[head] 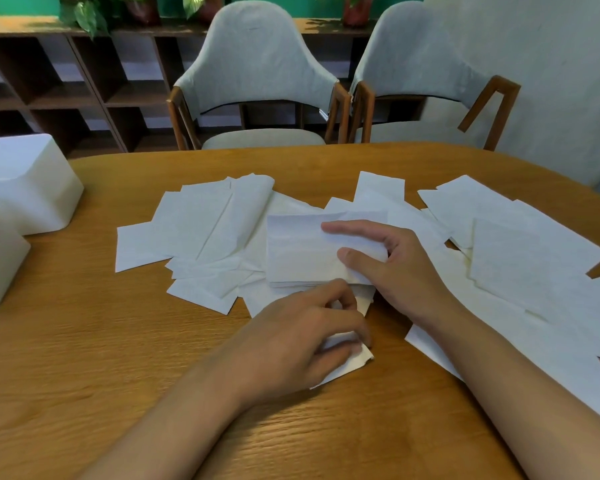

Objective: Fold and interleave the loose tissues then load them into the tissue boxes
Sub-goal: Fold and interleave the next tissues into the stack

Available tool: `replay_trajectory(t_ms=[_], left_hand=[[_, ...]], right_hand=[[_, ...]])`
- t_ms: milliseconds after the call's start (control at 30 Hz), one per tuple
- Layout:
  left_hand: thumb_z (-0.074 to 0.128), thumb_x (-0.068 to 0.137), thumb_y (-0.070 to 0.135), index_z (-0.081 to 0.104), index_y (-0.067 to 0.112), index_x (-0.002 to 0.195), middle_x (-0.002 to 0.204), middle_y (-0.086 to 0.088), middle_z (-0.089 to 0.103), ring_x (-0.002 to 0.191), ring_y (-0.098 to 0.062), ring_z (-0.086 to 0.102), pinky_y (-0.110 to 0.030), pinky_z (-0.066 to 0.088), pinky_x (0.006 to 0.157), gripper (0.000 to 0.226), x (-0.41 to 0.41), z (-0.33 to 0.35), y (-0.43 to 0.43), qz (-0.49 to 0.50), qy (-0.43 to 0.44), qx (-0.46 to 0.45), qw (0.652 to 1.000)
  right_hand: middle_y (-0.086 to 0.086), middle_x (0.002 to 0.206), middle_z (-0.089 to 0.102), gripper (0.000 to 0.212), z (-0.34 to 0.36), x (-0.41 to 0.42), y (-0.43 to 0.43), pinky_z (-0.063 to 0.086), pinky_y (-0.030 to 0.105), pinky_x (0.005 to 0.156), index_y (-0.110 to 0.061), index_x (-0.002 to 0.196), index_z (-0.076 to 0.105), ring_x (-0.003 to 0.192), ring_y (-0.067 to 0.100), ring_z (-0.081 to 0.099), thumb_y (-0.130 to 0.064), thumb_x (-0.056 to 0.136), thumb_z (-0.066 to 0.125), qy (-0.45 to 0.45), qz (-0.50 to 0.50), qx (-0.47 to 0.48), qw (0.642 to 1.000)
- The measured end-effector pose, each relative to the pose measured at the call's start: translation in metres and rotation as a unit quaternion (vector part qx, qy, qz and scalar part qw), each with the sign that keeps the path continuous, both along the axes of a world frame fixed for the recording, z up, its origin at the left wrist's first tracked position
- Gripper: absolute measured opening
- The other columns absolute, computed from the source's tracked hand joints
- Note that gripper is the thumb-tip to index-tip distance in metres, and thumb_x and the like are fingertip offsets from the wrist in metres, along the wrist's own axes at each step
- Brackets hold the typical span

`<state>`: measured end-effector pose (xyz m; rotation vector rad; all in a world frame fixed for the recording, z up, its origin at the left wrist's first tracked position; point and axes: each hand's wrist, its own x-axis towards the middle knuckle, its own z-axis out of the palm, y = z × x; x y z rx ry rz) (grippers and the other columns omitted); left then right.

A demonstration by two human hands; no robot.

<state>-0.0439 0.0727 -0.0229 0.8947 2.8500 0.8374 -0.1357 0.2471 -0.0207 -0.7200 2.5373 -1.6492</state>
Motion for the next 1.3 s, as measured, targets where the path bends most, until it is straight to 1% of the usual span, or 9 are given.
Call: replay_trajectory(t_ms=[200,300,400,567,767,833,967,1133,1300], left_hand=[[0.069,0.097,0.035,0.074,0.037,0.100,0.090,0.016,0.054,0.084,-0.010,0.057,-0.016,0.041,0.066,0.006,0.005,0.007,0.002,0.056,-0.005,0.136,0.989],[0.074,0.095,0.022,0.076,0.033,0.095,0.081,0.006,0.062,0.079,-0.018,0.058,-0.028,0.045,0.066,0.011,0.005,0.014,-0.004,0.068,-0.029,0.227,0.971],[0.072,0.097,0.014,0.076,0.025,0.095,0.076,0.001,0.061,0.073,-0.009,0.053,-0.023,0.040,0.067,0.011,0.004,0.019,-0.010,0.062,-0.070,0.306,0.947],[0.068,0.091,0.013,0.069,0.012,0.094,0.077,0.008,0.059,0.070,-0.003,0.053,-0.011,0.040,0.065,0.003,-0.002,0.022,-0.021,0.061,-0.110,0.449,0.885],[0.056,0.082,0.020,0.066,0.020,0.087,0.088,-0.011,0.052,0.075,-0.028,0.047,-0.022,0.040,0.052,0.011,-0.005,0.030,-0.039,0.094,-0.175,0.570,0.797],[0.044,0.085,0.018,0.062,0.018,0.080,0.089,-0.012,0.046,0.079,-0.032,0.039,-0.029,0.034,0.052,0.019,-0.006,0.032,-0.041,0.124,-0.174,0.579,0.787],[0.048,0.091,0.043,0.062,0.016,0.073,0.082,-0.009,0.054,0.068,-0.027,0.050,-0.028,0.037,0.051,0.035,-0.012,0.031,-0.043,0.191,-0.173,0.572,0.779],[0.079,0.090,0.011,0.062,0.011,0.094,0.072,0.020,0.064,0.057,-0.001,0.054,-0.015,0.042,0.055,0.018,-0.017,0.022,-0.041,0.275,-0.059,0.448,0.849],[0.079,0.091,0.020,0.070,0.024,0.111,0.099,0.000,0.080,0.088,-0.026,0.077,-0.053,0.062,0.081,0.023,-0.019,0.014,-0.038,0.342,-0.059,0.464,0.815]], right_hand=[[-0.040,0.120,0.060,0.032,-0.001,0.000,0.001,0.036,0.001,0.092,-0.049,0.111,0.071,0.120,-0.015,0.049,-0.021,0.097,0.066,-0.021,0.008,0.002,1.000],[-0.041,0.119,0.061,0.032,0.000,0.000,0.001,0.037,0.008,0.096,-0.049,0.111,0.071,0.121,-0.013,0.050,-0.020,0.097,0.066,-0.019,0.010,-0.004,1.000],[-0.035,0.122,0.063,0.032,0.000,0.000,0.001,0.039,0.010,0.097,-0.045,0.115,0.072,0.121,-0.009,0.052,-0.019,0.096,0.066,-0.016,0.013,-0.007,1.000],[-0.025,0.129,0.063,0.031,0.000,0.001,0.001,0.044,0.007,0.090,-0.042,0.117,0.072,0.122,-0.003,0.052,-0.020,0.096,0.066,-0.031,0.012,-0.009,0.999],[-0.030,0.122,0.064,0.030,0.001,0.001,0.001,0.046,0.025,0.099,-0.044,0.111,0.074,0.119,-0.006,0.054,-0.020,0.098,0.064,-0.031,0.017,-0.023,0.999],[-0.029,0.116,0.067,0.024,0.006,0.004,-0.001,0.044,0.023,0.094,-0.040,0.108,0.076,0.112,-0.006,0.058,-0.030,0.103,0.055,-0.051,0.018,-0.028,0.998],[-0.006,0.105,0.075,0.060,0.013,0.007,0.002,0.050,0.029,0.086,-0.030,0.104,0.077,0.101,0.011,0.069,-0.063,0.096,0.028,-0.168,0.026,-0.139,0.975],[-0.021,0.104,0.071,0.019,0.009,0.005,0.001,0.051,0.027,0.085,-0.035,0.095,0.077,0.103,0.000,0.063,-0.050,0.092,0.065,-0.087,0.007,-0.098,0.991],[-0.036,0.113,0.063,0.022,0.005,0.004,0.000,0.048,0.017,0.085,-0.041,0.108,0.072,0.111,-0.011,0.053,-0.047,0.087,0.065,-0.046,0.004,-0.050,0.998]])
